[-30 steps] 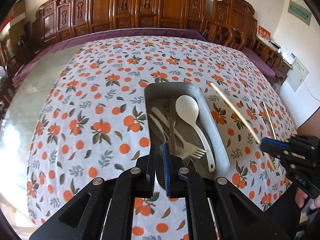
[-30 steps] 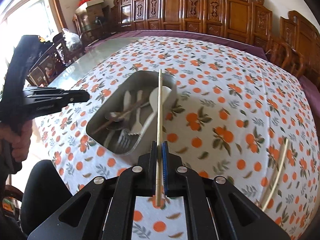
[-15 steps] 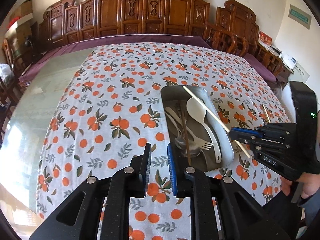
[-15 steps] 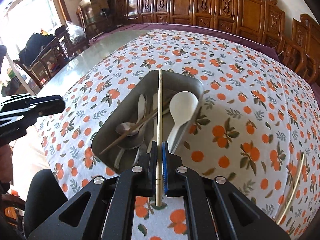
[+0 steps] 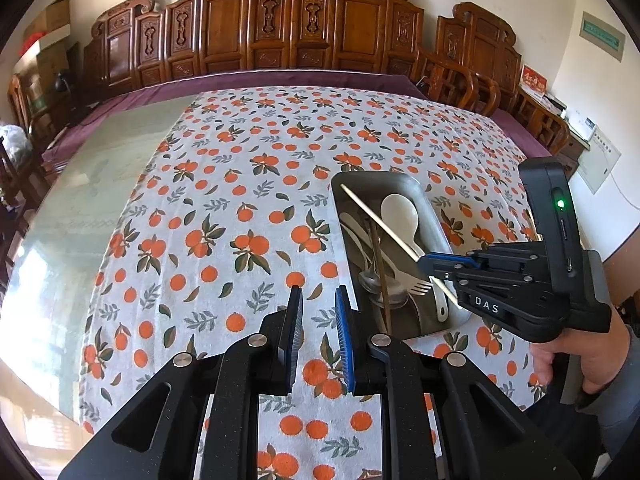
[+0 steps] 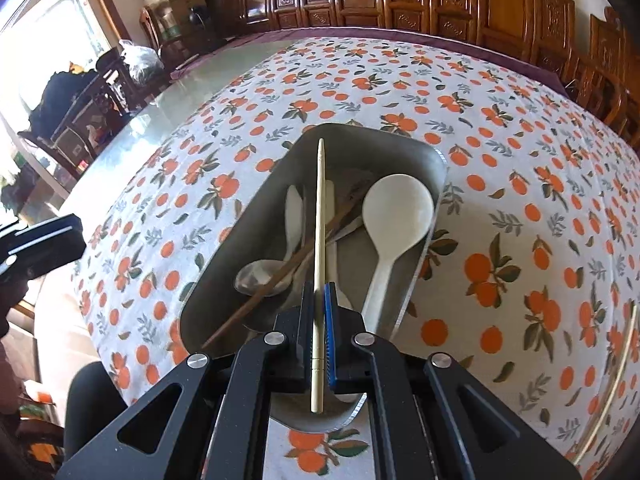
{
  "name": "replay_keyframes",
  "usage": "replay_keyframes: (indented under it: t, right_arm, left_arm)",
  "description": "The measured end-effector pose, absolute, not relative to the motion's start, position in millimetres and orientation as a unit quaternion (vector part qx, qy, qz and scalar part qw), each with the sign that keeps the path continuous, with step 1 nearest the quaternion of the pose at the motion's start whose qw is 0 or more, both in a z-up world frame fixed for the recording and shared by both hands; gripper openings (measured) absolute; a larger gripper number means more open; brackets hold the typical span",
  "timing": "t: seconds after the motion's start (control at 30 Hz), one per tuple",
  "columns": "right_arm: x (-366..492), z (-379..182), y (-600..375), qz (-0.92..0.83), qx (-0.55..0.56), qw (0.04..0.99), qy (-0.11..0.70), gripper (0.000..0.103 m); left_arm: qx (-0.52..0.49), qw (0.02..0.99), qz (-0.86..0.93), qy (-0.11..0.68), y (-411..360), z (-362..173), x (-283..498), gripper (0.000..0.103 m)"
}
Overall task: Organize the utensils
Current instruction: 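Release the chopstick into the tray with the left tool while the right tool lowers its chopstick in, then move both open tools over the last wooden chopsticks on the cloth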
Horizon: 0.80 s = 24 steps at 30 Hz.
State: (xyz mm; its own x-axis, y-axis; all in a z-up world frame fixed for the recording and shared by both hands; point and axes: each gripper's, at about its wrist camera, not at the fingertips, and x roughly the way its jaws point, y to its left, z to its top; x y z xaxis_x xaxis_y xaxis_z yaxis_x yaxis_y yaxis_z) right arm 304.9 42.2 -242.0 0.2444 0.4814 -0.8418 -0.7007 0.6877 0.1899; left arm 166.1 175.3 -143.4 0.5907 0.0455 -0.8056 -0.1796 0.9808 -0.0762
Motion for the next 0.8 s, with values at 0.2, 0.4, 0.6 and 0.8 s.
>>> replay_keyframes:
  t: [0.2,0.4,0.6,0.8]
  right_arm:
    - [302.9,-238.4,42.7,0.384,-0.106,0.783,0.477,0.007]
    - [295.3,-225.8,27.8,0.391,-0.102,0.79,0.46,0.007]
    - [284.0,-203.2,-1.1,0.393,-0.103,0.805,0.432,0.007]
    - [275.9,-185.2,-43.0,0.383,-0.098,0.82,0.414,0.023]
  left_arm:
    - [-0.075,0.888,0.063,0.449,174.4,-142.8,164.6,0.015]
    - [-0.07,0.89,0.061,0.447,165.5,-137.5,163.4,0.016]
    - [-0.066,0.893,0.054,0.441,151.9,-130.9,165.2,0.021]
    - [-0.062,0.898,0.045,0.434,133.5,-125.1,169.6,0.035]
